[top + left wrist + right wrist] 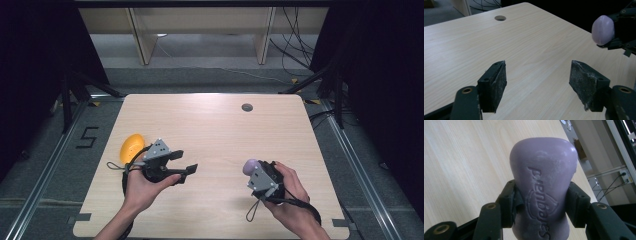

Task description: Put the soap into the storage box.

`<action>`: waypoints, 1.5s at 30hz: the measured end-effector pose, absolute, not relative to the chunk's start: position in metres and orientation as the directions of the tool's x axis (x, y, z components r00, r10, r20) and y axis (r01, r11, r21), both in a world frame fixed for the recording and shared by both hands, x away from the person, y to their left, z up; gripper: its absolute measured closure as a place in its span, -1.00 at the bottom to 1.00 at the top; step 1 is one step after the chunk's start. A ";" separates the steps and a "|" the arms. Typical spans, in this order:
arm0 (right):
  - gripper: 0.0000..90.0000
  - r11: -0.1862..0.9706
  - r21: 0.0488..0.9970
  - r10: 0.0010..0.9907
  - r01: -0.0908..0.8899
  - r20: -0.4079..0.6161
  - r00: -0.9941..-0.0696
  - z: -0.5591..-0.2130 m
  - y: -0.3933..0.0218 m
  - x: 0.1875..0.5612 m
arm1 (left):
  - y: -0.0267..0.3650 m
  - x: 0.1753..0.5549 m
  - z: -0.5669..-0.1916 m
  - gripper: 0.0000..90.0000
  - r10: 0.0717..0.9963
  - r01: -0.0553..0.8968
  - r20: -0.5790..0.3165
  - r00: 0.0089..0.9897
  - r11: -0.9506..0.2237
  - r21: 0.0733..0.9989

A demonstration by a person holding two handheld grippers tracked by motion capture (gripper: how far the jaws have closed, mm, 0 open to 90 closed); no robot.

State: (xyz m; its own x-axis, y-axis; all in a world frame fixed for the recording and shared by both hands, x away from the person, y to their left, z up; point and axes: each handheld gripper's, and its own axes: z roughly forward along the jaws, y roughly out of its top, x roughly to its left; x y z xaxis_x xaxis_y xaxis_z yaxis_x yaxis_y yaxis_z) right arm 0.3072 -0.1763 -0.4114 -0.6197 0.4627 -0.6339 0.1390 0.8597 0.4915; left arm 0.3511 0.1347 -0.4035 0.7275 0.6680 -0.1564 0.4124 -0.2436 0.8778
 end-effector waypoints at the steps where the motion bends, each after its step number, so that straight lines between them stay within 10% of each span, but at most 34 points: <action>1: 0.12 0.863 0.487 0.457 0.135 -0.636 -0.621 -0.411 -0.174 0.307 | 0.129 0.351 -0.402 -0.35 0.656 0.415 -0.159 0.738 -0.256 0.873; 45: 0.12 0.881 0.472 0.375 0.035 -0.651 -0.660 -0.420 -0.149 0.302 | 0.029 0.360 -0.402 -0.05 0.462 0.467 -0.289 0.838 -0.334 0.819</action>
State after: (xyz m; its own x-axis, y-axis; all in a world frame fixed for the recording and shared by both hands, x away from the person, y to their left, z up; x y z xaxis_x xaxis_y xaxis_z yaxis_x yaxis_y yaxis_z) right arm 0.3024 -0.1488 -0.4202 -0.6600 0.3751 -0.6509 0.0350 0.8809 0.4721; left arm 0.3596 0.0286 -0.4023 0.8381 0.4623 -0.2894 0.4670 -0.3342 0.8187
